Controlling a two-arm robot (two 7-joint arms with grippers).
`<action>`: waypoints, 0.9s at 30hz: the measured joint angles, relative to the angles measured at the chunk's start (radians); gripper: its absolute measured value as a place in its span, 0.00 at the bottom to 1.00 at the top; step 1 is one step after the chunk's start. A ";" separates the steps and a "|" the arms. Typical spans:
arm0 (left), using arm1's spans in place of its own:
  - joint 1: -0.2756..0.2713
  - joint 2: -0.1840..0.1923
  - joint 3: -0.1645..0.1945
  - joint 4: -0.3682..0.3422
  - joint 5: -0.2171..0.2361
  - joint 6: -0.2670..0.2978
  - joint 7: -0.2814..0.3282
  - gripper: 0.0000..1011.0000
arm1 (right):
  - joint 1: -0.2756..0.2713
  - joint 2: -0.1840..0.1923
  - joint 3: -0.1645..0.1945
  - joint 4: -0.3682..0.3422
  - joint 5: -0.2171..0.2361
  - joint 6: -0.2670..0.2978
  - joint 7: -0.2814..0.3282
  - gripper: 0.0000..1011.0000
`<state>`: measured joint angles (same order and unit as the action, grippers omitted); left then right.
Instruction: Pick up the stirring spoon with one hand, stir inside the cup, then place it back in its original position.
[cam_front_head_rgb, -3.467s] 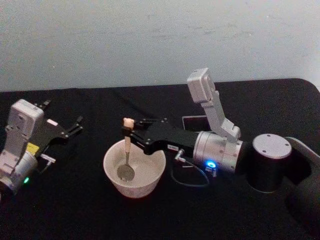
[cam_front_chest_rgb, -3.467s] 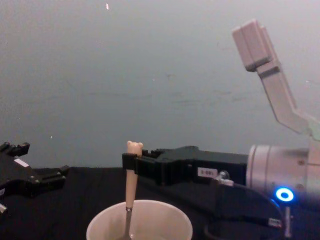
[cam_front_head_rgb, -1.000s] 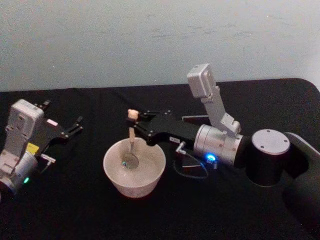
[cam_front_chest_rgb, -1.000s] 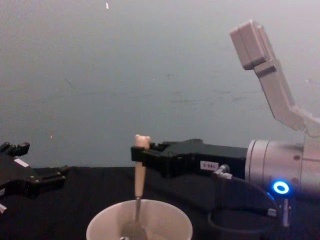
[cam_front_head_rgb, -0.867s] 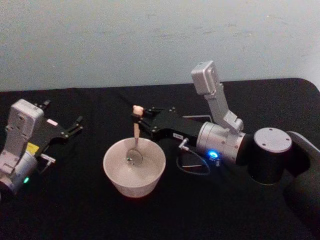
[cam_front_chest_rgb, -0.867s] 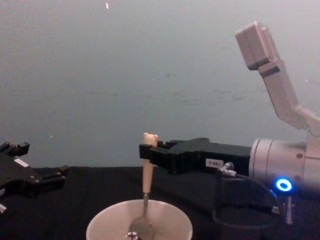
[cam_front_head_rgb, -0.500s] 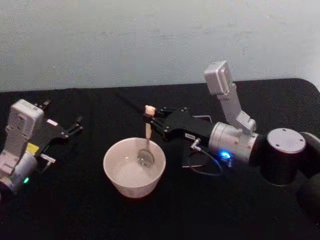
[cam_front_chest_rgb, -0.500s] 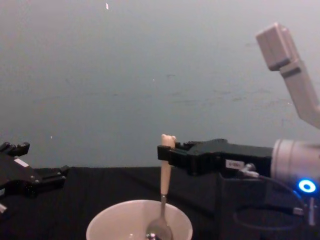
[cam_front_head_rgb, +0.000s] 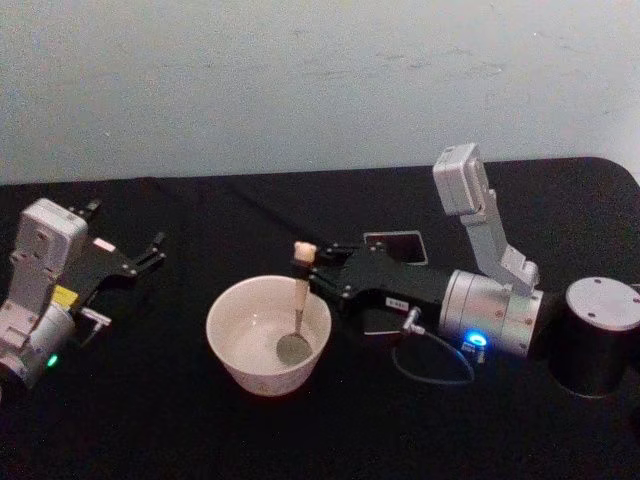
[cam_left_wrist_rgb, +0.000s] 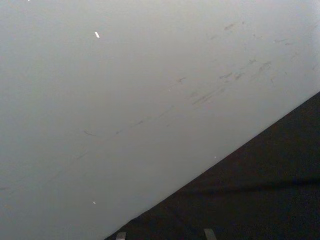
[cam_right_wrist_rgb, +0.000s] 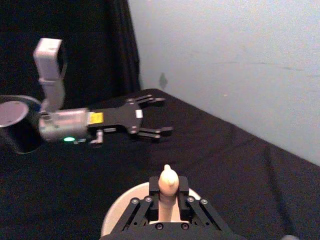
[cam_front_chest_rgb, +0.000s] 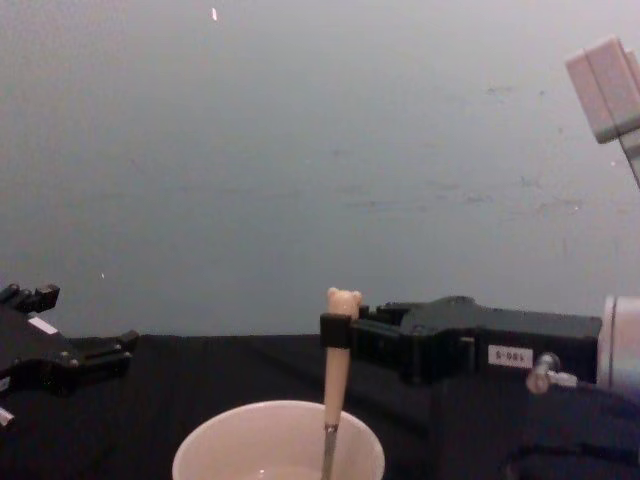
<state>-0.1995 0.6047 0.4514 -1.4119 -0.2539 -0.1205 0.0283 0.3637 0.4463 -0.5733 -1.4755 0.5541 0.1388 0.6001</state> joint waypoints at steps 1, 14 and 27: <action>0.000 0.000 0.000 0.000 0.000 0.000 0.000 0.99 | -0.006 0.006 -0.005 -0.012 0.006 0.003 0.005 0.21; 0.000 0.000 0.000 0.000 0.000 0.000 0.000 0.99 | 0.000 -0.005 -0.058 -0.032 0.020 0.010 0.012 0.21; 0.000 0.000 0.000 0.000 0.000 0.000 0.000 0.99 | 0.067 -0.081 -0.079 0.049 -0.015 -0.001 -0.045 0.21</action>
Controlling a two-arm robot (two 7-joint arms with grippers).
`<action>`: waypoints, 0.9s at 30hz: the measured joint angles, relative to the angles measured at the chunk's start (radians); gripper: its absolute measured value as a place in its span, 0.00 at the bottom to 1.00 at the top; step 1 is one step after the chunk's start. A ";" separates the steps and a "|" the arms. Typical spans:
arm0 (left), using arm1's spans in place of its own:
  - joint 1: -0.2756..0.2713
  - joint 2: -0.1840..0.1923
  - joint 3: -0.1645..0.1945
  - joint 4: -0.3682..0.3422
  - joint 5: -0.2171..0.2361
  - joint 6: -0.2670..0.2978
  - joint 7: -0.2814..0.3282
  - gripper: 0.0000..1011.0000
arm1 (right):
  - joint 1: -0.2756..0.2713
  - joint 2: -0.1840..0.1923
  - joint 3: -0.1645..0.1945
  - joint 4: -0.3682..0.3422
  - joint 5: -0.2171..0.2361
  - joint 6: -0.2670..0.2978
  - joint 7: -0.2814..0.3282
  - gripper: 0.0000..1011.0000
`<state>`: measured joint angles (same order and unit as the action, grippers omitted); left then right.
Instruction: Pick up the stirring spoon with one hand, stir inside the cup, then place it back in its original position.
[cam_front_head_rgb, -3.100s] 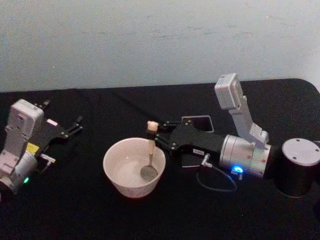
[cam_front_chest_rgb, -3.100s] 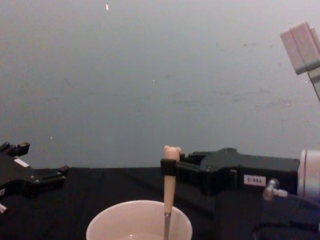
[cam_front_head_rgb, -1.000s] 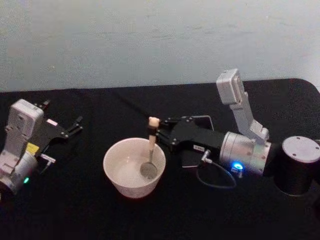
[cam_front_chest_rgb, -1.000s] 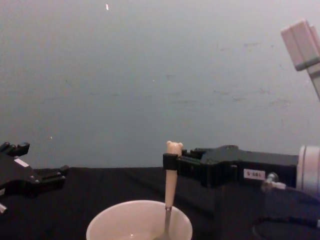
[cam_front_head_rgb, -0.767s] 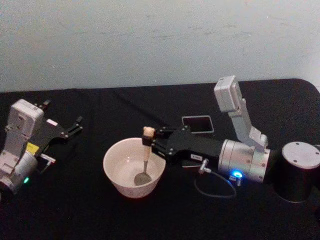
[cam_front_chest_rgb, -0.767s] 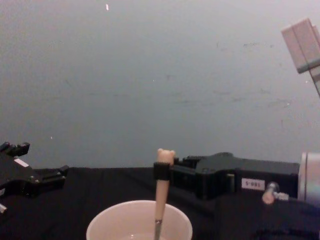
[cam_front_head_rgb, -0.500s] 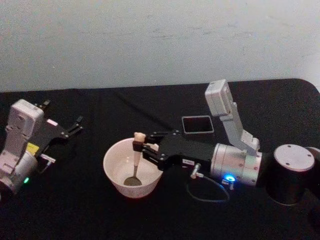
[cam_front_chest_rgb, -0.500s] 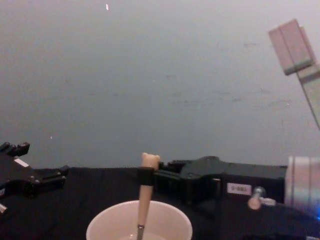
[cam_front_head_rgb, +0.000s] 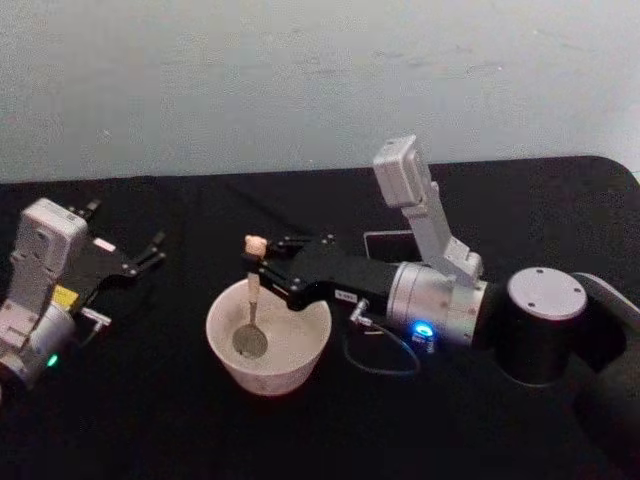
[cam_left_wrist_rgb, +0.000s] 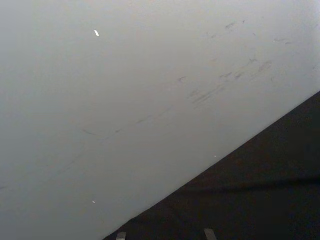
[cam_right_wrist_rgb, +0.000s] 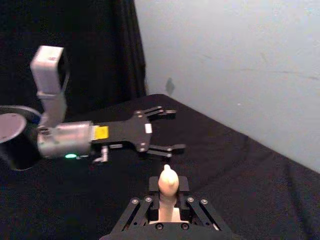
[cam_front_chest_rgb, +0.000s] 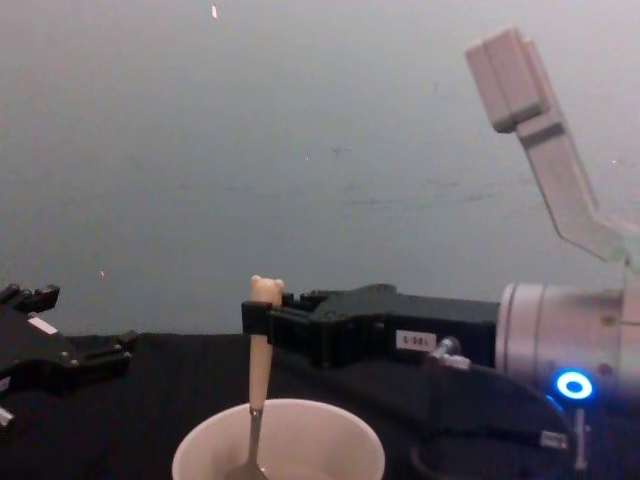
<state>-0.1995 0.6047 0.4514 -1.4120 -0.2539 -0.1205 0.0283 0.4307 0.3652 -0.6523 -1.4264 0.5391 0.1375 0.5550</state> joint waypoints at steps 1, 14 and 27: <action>0.000 0.000 0.000 0.000 0.000 0.000 0.000 0.99 | 0.004 -0.004 0.000 0.005 -0.003 0.000 -0.005 0.21; 0.000 0.000 0.000 0.000 0.000 0.000 0.000 0.99 | 0.028 -0.029 0.039 0.060 -0.041 0.001 -0.053 0.21; 0.000 0.000 0.000 0.000 0.000 0.000 0.000 0.99 | -0.045 0.065 0.070 -0.041 -0.037 0.004 -0.006 0.21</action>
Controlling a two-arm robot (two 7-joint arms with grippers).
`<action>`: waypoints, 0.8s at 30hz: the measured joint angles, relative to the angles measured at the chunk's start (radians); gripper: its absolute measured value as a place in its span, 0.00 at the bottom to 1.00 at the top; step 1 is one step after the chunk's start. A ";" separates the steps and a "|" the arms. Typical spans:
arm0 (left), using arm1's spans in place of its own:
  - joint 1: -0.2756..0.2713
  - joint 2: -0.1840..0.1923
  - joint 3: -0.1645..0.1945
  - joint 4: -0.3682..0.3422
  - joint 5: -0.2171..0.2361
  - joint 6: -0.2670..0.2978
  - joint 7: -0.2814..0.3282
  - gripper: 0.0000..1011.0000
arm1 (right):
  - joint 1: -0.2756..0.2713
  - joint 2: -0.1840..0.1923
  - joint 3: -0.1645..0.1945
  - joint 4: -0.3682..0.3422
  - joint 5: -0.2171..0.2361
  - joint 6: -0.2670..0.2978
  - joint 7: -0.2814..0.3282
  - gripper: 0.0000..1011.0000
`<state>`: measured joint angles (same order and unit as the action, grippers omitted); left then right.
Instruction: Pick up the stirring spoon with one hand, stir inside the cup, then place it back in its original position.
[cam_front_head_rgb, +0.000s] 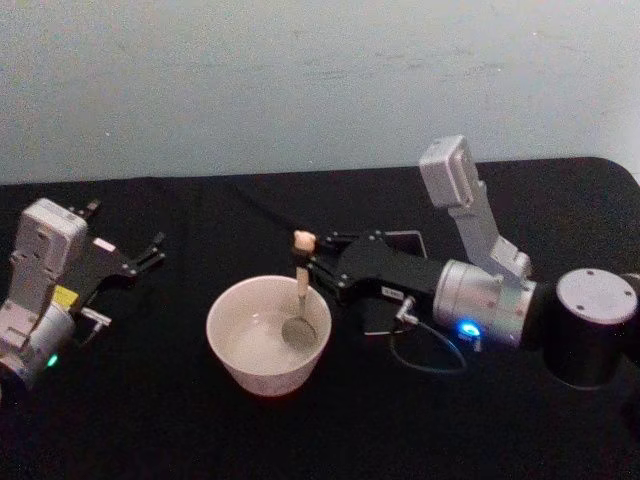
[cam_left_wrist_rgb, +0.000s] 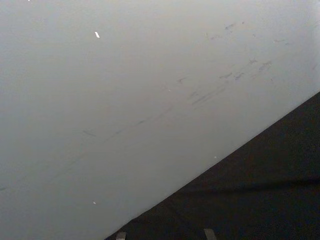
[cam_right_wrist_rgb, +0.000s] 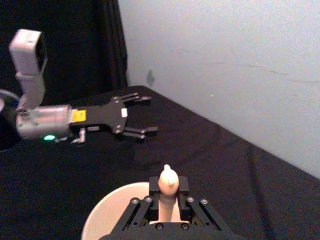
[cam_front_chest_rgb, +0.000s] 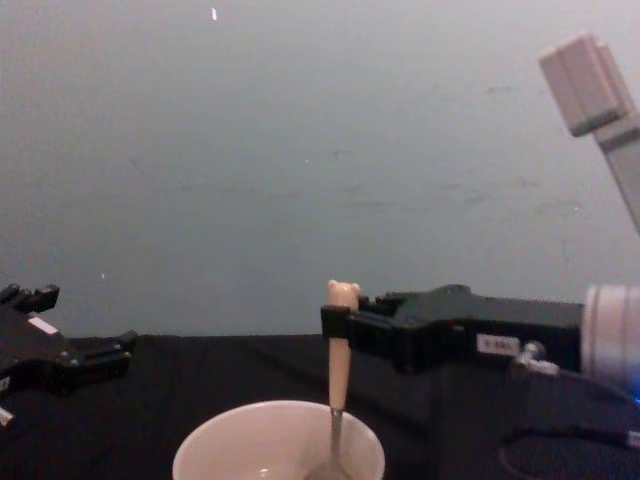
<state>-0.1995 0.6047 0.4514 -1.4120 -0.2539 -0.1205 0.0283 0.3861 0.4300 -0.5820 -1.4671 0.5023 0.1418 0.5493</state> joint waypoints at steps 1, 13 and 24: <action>0.000 0.000 0.000 0.000 0.000 0.000 0.000 0.99 | -0.006 0.007 0.001 -0.008 0.002 0.000 0.004 0.21; 0.000 0.000 0.000 0.000 0.000 0.000 0.000 0.99 | -0.046 0.051 -0.019 -0.076 0.029 0.010 0.043 0.21; 0.000 0.000 0.000 0.000 0.000 0.000 0.000 0.99 | -0.019 0.007 -0.058 -0.048 0.019 0.013 0.034 0.21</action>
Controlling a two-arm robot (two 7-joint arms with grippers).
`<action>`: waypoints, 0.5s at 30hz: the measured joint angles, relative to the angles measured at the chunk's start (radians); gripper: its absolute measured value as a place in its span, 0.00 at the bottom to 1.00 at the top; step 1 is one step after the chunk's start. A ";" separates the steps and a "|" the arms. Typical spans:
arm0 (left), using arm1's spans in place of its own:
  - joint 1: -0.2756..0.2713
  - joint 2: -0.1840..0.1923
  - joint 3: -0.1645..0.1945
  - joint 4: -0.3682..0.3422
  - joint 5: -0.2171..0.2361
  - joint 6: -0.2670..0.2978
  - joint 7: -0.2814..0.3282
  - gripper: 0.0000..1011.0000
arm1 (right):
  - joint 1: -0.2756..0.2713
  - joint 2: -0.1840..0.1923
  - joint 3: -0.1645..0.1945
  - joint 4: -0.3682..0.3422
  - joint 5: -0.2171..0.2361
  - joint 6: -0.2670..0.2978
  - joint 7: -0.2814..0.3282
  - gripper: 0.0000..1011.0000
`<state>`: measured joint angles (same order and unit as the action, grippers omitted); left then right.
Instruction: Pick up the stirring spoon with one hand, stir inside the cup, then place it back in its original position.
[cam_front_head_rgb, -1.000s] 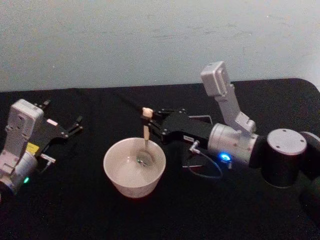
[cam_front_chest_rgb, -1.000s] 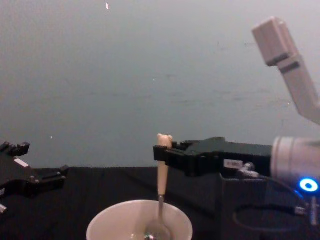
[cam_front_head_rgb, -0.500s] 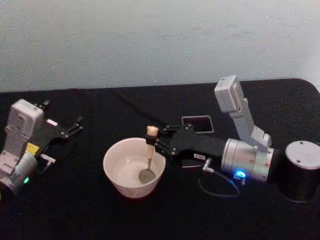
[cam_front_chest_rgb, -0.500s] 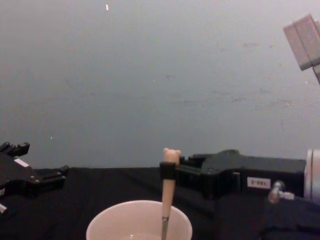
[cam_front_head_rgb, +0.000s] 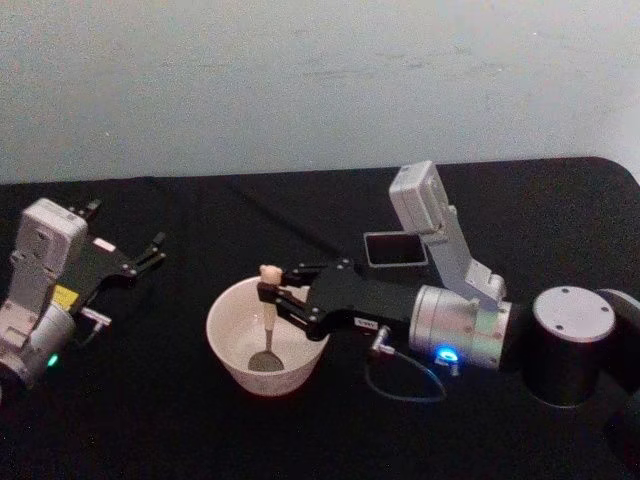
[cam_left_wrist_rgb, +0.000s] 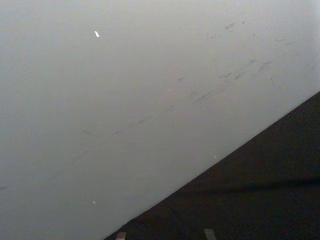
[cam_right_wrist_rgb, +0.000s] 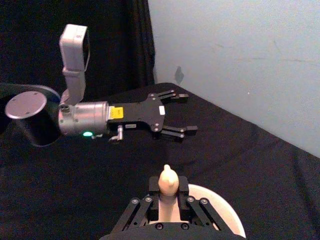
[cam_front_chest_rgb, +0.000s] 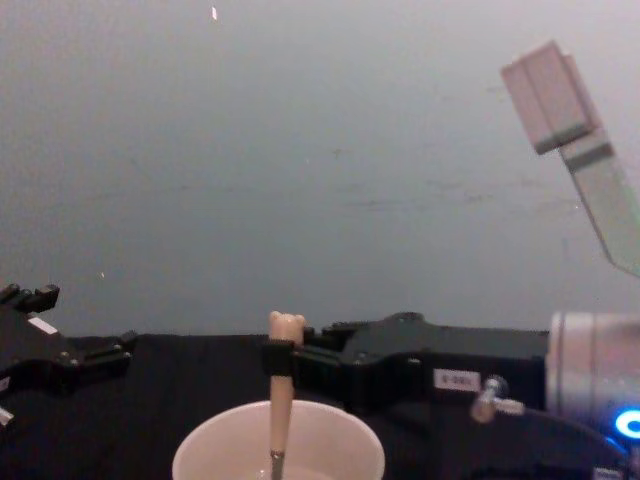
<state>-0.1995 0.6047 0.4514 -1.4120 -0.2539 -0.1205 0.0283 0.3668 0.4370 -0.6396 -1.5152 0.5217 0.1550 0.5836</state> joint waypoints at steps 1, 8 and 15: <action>0.000 0.000 0.000 0.000 0.000 0.000 0.000 0.99 | 0.004 -0.005 -0.001 0.005 -0.001 0.000 -0.003 0.21; 0.000 0.000 0.000 0.000 0.000 0.000 0.000 0.99 | 0.037 -0.055 -0.004 0.061 -0.015 0.004 -0.040 0.21; 0.000 0.000 0.000 0.000 0.000 0.000 0.000 0.99 | 0.059 -0.078 0.011 0.105 -0.020 0.007 -0.057 0.21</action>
<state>-0.1995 0.6047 0.4513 -1.4120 -0.2539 -0.1205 0.0283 0.4253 0.3590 -0.6285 -1.4097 0.5014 0.1620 0.5263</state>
